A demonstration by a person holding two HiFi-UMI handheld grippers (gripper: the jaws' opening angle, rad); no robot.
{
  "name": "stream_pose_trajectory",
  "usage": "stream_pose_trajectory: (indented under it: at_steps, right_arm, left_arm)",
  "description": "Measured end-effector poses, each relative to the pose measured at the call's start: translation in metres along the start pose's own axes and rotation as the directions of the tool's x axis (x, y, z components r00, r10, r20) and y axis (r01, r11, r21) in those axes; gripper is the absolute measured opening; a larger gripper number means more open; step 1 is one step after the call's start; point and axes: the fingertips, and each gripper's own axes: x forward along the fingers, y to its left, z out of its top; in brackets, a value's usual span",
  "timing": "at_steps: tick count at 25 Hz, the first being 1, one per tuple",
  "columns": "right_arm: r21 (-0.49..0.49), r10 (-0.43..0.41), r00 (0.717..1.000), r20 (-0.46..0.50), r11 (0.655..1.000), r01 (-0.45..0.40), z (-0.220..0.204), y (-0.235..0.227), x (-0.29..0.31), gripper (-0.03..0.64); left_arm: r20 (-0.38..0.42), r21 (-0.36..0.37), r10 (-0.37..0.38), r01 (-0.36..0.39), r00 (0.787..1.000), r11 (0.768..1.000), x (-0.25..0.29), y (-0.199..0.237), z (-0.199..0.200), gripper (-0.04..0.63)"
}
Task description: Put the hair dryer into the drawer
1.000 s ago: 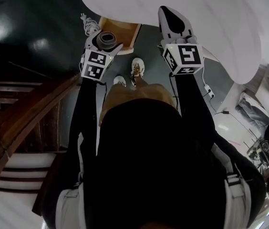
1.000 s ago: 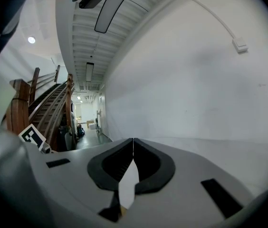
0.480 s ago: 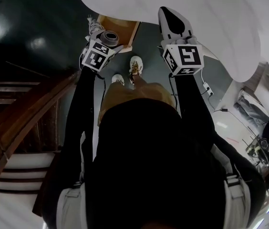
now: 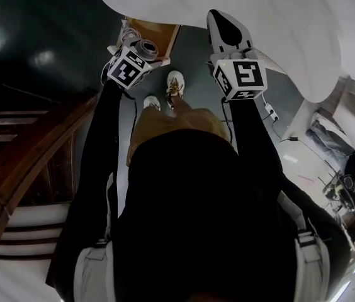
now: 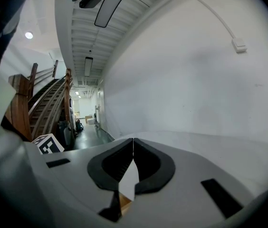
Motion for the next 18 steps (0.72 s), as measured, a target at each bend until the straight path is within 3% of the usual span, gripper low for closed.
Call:
stream_pose_trajectory:
  at_steps: [6,18]
  right_arm:
    - [-0.002,-0.013,1.0,-0.007,1.0,0.013,-0.002,-0.004,-0.005,0.026]
    - [-0.003,-0.037,0.999,-0.029,0.999,0.037,-0.009,-0.013,-0.016,0.026]
  left_arm:
    - [-0.055,0.14,-0.037,0.044,0.998,0.989,0.01,-0.006,0.005,0.402]
    - [-0.142,0.28,-0.046,0.085,0.989,0.956,0.032,0.002,0.003,0.402]
